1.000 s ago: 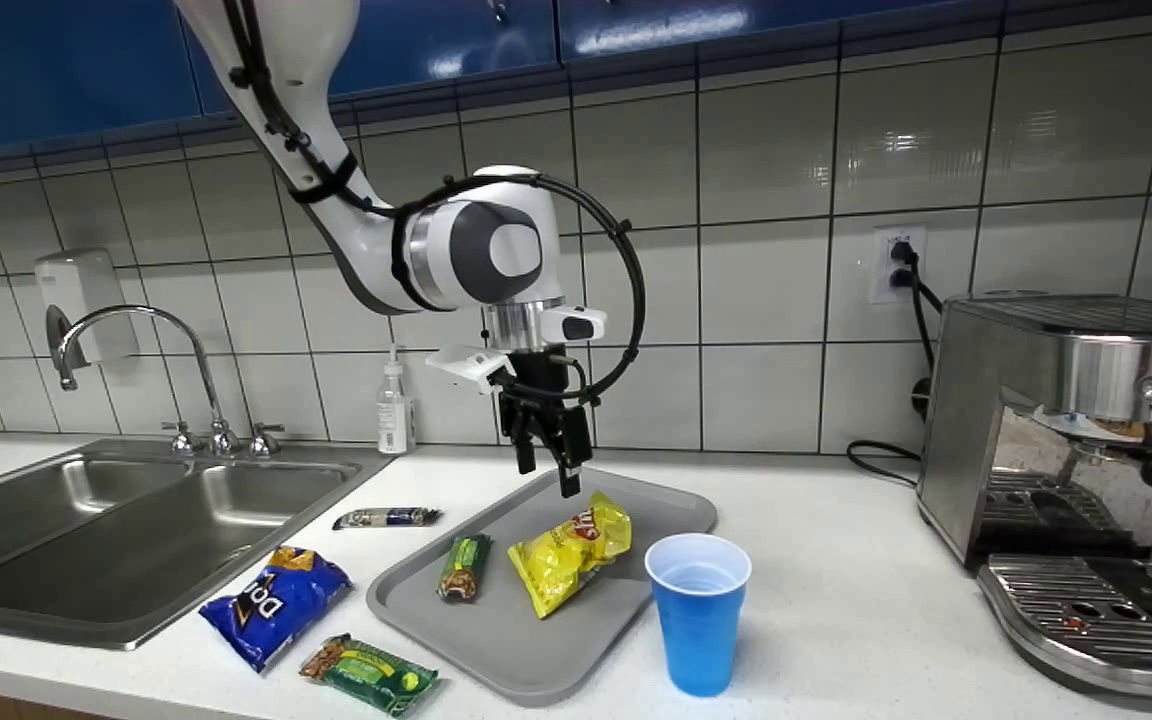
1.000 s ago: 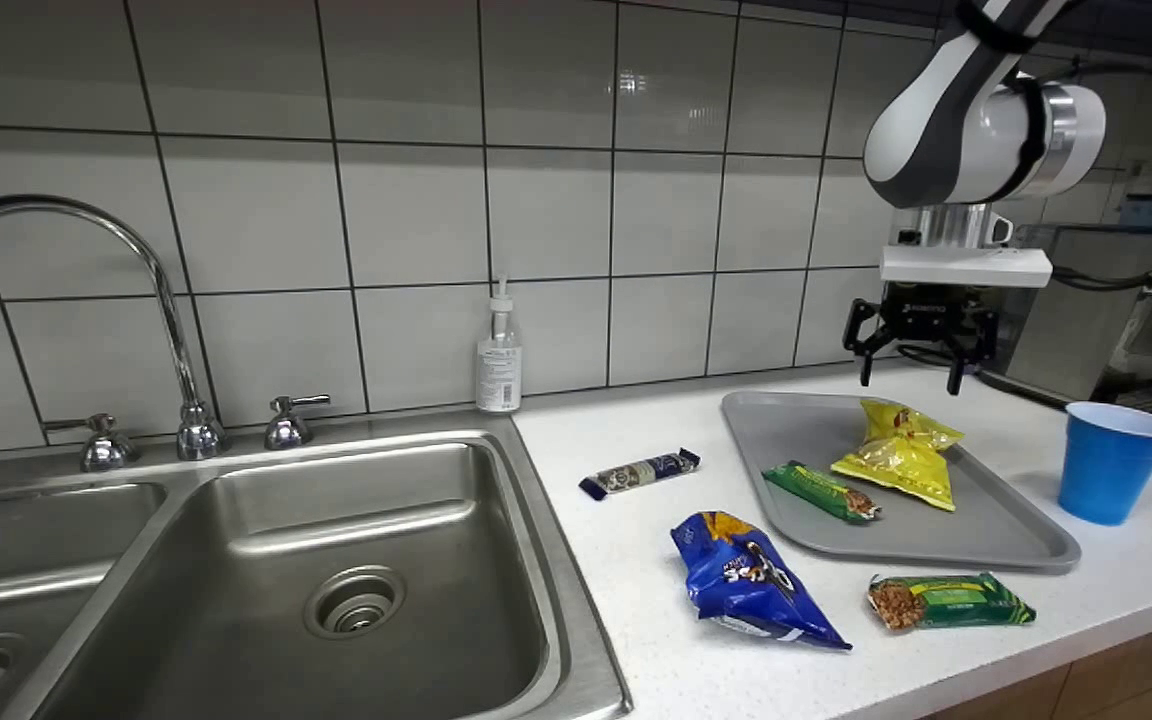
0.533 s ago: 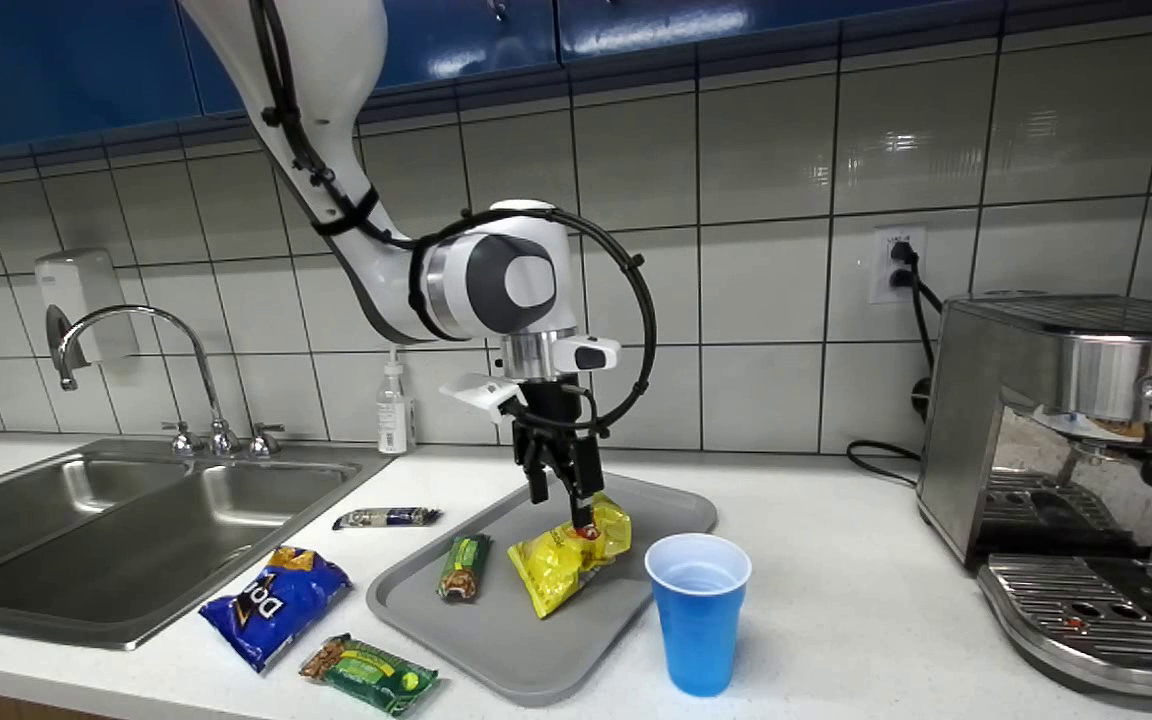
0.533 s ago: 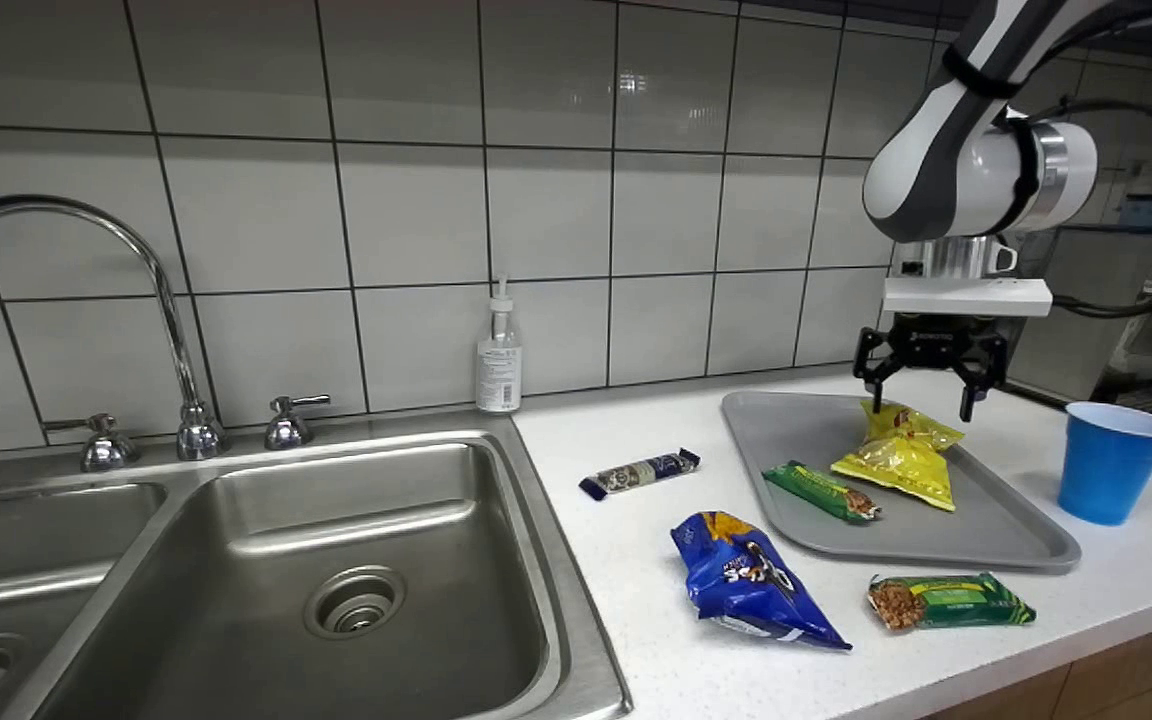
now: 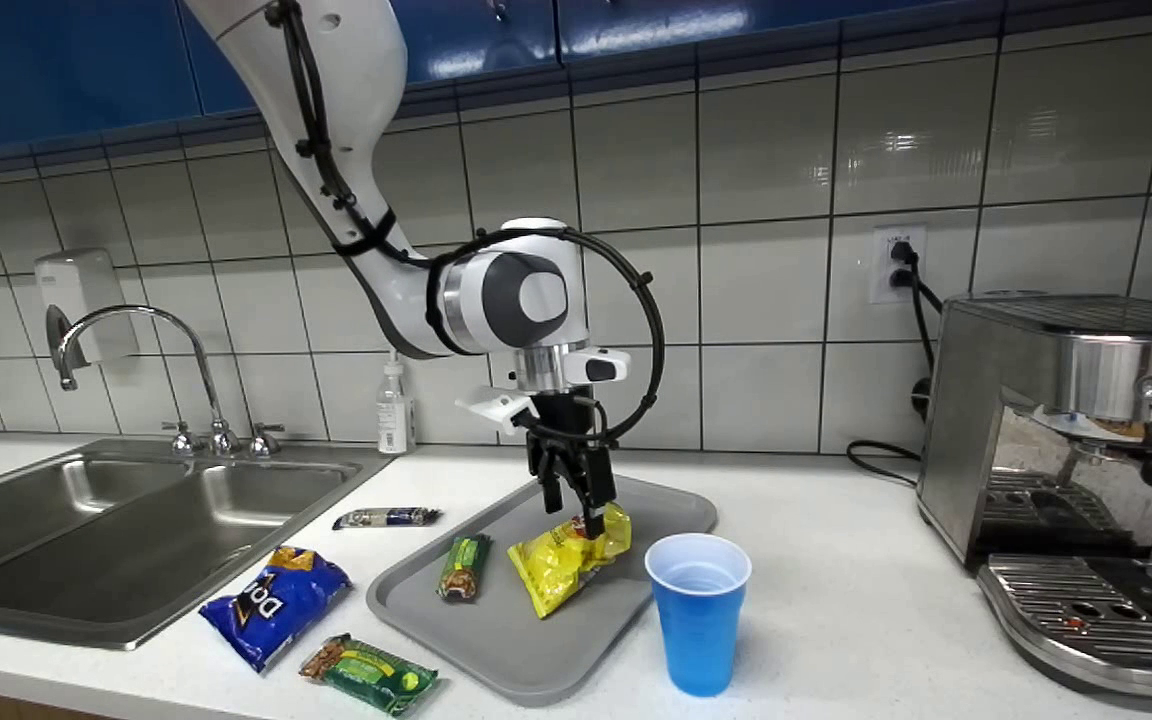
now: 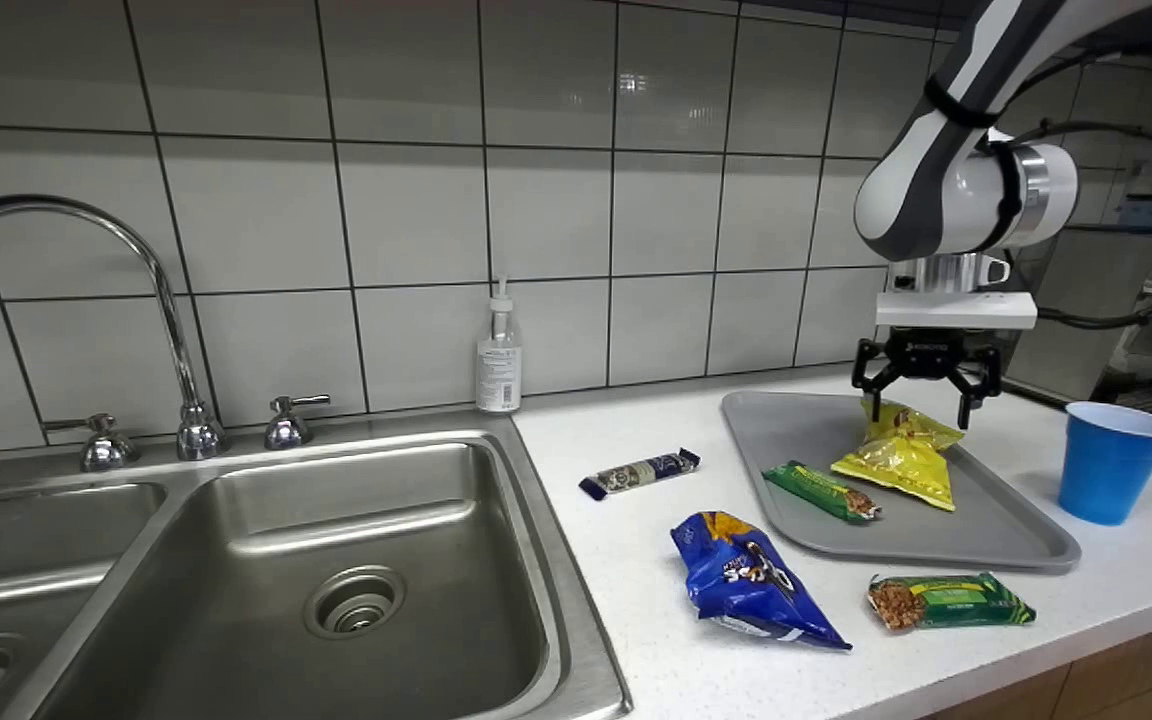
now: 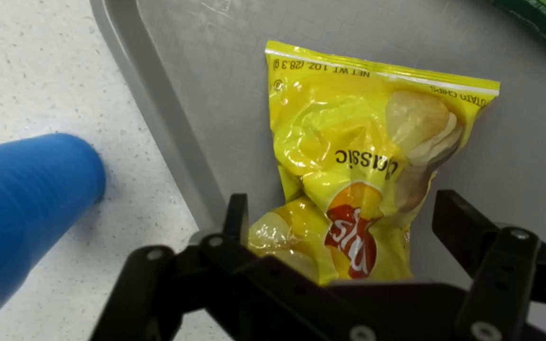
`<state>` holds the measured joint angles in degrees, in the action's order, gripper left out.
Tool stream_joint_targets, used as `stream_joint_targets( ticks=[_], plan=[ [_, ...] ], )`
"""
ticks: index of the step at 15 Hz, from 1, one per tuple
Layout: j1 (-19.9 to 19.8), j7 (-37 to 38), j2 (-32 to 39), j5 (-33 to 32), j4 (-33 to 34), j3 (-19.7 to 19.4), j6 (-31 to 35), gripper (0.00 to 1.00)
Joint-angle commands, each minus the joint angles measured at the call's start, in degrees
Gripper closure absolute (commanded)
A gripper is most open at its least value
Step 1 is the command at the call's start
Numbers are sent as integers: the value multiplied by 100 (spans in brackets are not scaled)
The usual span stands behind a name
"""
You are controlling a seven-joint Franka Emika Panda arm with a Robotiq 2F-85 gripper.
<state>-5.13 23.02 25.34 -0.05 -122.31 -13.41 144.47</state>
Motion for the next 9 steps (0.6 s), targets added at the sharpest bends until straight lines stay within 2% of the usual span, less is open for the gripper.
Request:
stream_joint_targets(
  ticks=[1,9],
  plan=[
    [88,178,181,-69,277,-98,-72,0],
    [21,3,103,13,156,-29,-18,0]
  ],
)
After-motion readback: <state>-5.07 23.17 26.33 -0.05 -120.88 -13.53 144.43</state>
